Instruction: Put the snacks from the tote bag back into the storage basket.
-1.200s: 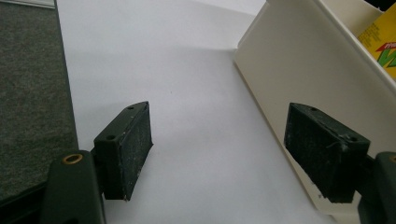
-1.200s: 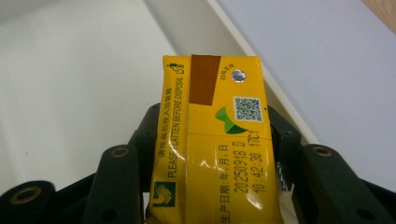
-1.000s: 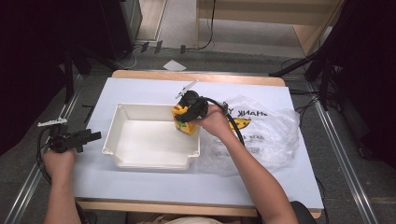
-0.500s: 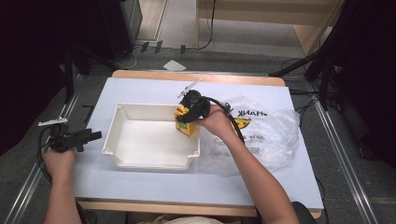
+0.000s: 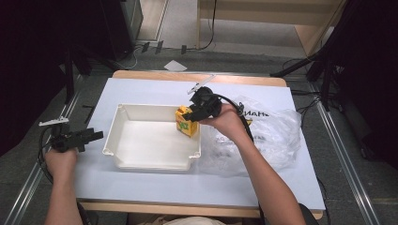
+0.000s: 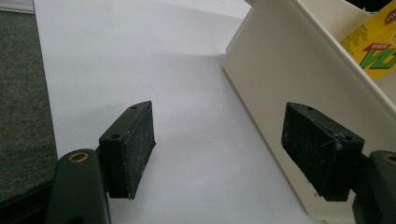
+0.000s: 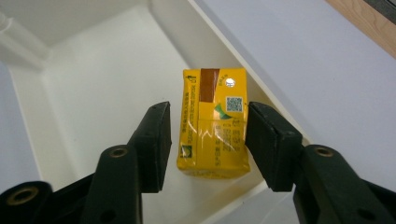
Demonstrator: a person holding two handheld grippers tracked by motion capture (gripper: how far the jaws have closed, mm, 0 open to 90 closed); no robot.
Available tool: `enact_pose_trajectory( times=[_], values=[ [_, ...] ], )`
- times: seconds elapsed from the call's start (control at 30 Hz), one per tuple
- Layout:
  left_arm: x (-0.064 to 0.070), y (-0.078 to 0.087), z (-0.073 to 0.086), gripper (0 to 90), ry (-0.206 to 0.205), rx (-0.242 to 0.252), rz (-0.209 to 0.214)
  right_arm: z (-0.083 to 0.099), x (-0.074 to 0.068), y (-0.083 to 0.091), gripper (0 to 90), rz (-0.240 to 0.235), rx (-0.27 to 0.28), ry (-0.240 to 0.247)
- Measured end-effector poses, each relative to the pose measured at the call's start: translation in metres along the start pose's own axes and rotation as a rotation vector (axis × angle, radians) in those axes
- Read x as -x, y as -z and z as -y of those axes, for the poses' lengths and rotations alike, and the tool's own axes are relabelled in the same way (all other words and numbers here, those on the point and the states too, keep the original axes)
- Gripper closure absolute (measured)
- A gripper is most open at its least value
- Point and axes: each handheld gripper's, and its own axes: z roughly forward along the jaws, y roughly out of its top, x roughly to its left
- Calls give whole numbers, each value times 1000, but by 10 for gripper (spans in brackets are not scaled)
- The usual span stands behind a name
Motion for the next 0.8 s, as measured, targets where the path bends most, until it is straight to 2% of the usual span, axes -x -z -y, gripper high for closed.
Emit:
enact_pose_trajectory(
  times=[0.07,0.33,0.4,0.53,0.6,0.73,0.8],
  values=[
    [0,0,0,281,-1,0,1,3,0,5,568,-16,6,-14],
    [0,-1,-1,283,4,2,-1,12,-8,14,643,-52,8,11],
    [0,0,-1,283,8,6,-3,13,-9,13,661,-69,14,19],
    [-1,0,-1,283,6,6,1,14,-14,11,726,-73,6,39],
    [-1,0,-2,282,7,5,-2,15,-17,9,767,-79,-3,39],
    [-1,0,-2,281,10,6,0,18,-22,2,839,-93,-30,78],
    [-1,-1,-2,281,11,6,3,19,-24,-1,885,-93,-40,82]
  ],
)
